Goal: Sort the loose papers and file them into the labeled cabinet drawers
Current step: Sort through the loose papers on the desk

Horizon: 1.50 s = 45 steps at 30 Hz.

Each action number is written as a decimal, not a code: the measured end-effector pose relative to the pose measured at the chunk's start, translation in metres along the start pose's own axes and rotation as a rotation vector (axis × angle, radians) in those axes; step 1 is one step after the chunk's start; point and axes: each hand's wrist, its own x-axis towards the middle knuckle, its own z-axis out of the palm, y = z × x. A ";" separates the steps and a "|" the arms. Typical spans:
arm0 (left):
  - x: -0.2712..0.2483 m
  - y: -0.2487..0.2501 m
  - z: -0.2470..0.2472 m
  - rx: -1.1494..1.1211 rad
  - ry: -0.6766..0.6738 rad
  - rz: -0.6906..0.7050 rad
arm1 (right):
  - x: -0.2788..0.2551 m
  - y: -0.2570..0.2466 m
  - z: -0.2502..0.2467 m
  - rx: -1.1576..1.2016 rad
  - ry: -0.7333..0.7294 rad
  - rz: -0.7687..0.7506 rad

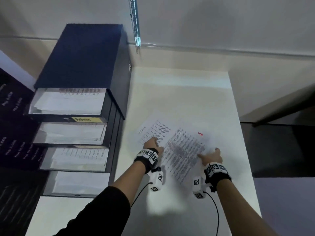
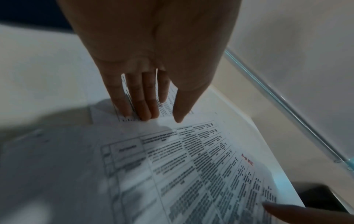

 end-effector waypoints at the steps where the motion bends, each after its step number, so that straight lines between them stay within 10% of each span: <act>1: 0.000 0.004 0.005 0.006 -0.020 0.005 | 0.001 -0.003 0.001 0.037 -0.022 -0.005; 14: -0.019 -0.001 -0.009 -0.194 -0.219 0.171 | -0.042 -0.034 -0.018 -0.024 0.142 -0.525; 29: -0.096 0.008 -0.187 -0.554 -0.080 0.619 | -0.186 -0.144 -0.063 0.272 0.352 -1.068; 39: -0.191 -0.014 -0.356 -0.734 0.378 0.887 | -0.326 -0.250 -0.020 0.571 -0.023 -1.367; 45: -0.207 -0.077 -0.397 -0.842 0.627 0.652 | -0.362 -0.259 0.052 0.239 -0.470 -1.271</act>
